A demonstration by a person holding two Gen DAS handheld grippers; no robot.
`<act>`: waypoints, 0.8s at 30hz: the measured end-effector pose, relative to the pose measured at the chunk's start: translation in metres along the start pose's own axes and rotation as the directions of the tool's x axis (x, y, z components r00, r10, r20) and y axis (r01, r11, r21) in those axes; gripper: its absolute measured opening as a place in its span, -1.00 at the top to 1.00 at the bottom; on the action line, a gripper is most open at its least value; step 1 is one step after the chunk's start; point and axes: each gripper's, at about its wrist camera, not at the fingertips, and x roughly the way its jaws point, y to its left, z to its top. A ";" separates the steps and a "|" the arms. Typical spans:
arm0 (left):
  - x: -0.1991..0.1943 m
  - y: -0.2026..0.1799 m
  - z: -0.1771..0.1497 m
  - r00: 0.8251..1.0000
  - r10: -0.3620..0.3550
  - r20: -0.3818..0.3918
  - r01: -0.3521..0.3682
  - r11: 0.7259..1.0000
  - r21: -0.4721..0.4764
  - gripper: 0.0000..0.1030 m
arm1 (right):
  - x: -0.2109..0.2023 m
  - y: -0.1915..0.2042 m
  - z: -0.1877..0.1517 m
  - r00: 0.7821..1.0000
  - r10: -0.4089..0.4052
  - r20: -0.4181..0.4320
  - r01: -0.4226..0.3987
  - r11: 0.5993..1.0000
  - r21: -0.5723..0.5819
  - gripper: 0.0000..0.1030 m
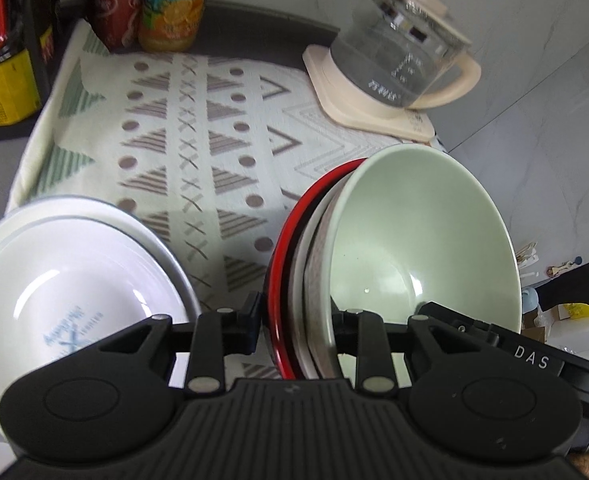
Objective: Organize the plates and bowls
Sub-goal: 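Carry the bowl stack over the plate stack and lower it on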
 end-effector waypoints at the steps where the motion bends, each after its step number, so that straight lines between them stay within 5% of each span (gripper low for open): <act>1: -0.004 0.002 0.001 1.000 -0.001 0.004 0.001 1.000 0.001 0.47 | -0.002 0.005 0.000 1.000 0.002 0.006 -0.002 1.000 -0.001 0.40; 24: -0.055 0.077 0.003 0.999 0.012 0.037 -0.012 1.000 0.001 0.47 | 0.003 0.097 -0.024 0.998 0.024 0.050 -0.024 1.000 -0.013 0.40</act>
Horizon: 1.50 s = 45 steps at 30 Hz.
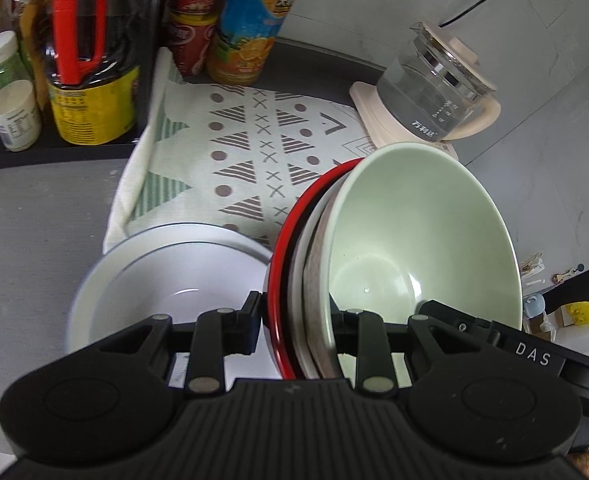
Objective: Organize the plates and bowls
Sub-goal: 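Carry the bowl stack over the plate stack and lower it on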
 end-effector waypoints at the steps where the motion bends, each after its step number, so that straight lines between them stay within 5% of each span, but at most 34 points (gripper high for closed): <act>1: -0.001 0.004 0.000 1.000 0.001 -0.002 -0.001 1.000 0.001 0.47 | 0.001 0.003 -0.002 1.000 0.000 0.001 0.000 1.000 0.001 0.40; 26: -0.001 0.085 -0.006 0.997 0.000 -0.082 0.003 0.999 0.035 0.47 | 0.031 0.066 -0.060 0.999 -0.048 -0.018 0.049 0.996 0.072 0.40; 45: 0.010 0.105 -0.003 0.994 -0.021 -0.108 0.025 0.999 0.034 0.47 | 0.051 0.078 -0.077 0.994 -0.090 -0.067 0.096 0.991 0.095 0.39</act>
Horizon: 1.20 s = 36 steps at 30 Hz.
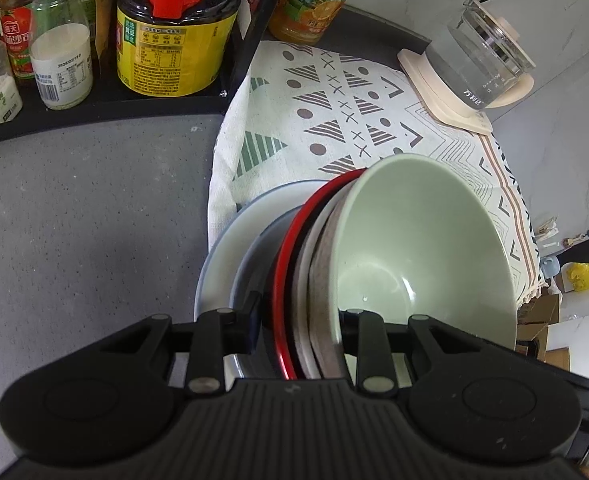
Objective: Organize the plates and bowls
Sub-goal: 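Carry the bowl stack over the plate stack and lower it on, then open both grippers to release the bowls onto the plates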
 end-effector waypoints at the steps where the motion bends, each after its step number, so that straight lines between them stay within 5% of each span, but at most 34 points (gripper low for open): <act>1: 0.000 0.000 0.001 1.000 -0.001 -0.004 0.001 1.000 -0.004 0.47 | 0.000 0.001 0.000 1.000 0.000 -0.002 0.000 1.000 -0.001 0.38; 8: -0.007 -0.007 0.001 1.000 0.012 0.013 -0.012 1.000 0.027 0.38 | 0.000 0.003 -0.001 1.000 -0.001 0.007 0.001 1.000 -0.006 0.32; 11: -0.013 -0.008 0.005 0.999 0.032 0.035 -0.033 0.999 0.029 0.21 | -0.003 0.005 -0.001 1.000 -0.001 0.022 0.001 1.000 -0.011 0.26; 17: -0.028 -0.010 0.012 0.992 0.062 0.109 -0.065 0.998 0.023 -0.39 | -0.019 0.010 0.003 0.997 0.014 0.080 -0.010 0.999 -0.041 -0.17; 25: -0.040 -0.014 0.012 0.986 0.075 0.150 -0.081 0.996 0.034 -0.57 | -0.042 0.005 0.001 0.984 -0.042 0.174 0.055 0.996 -0.073 -0.66; 36: -0.056 -0.040 0.000 0.976 0.107 0.187 -0.121 0.991 0.065 -0.59 | -0.062 -0.017 0.001 0.974 -0.052 0.219 0.070 0.995 -0.073 -0.89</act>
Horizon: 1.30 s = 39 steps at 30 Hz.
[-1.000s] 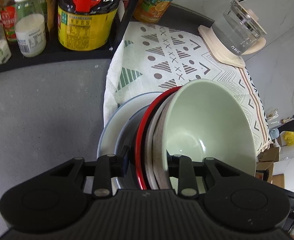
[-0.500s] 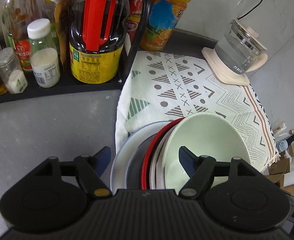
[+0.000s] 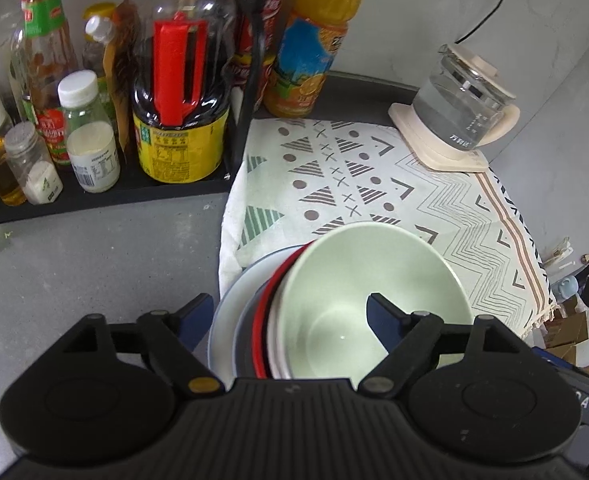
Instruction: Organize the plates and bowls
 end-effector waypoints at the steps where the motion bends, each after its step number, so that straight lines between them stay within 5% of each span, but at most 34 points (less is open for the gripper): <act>1: -0.003 -0.003 -0.001 1.000 0.001 0.008 -0.001 1.000 0.005 -0.59 | -0.004 -0.003 0.000 1.000 0.000 0.011 0.000 1.000 -0.002 -0.91; 18: -0.061 -0.061 -0.055 0.994 0.009 0.113 -0.011 1.000 0.017 -0.82 | -0.084 -0.066 -0.023 0.989 -0.005 0.149 0.007 1.000 -0.014 -0.99; 26: -0.091 -0.077 -0.084 0.989 -0.011 0.149 0.007 1.000 0.028 -1.00 | -0.116 -0.077 -0.045 0.979 0.012 0.204 -0.003 0.999 -0.044 -0.99; 39: -0.135 -0.086 -0.138 0.982 -0.021 0.189 0.013 0.999 0.041 -0.99 | -0.163 -0.082 -0.081 0.967 0.039 0.251 -0.023 0.998 -0.066 -0.99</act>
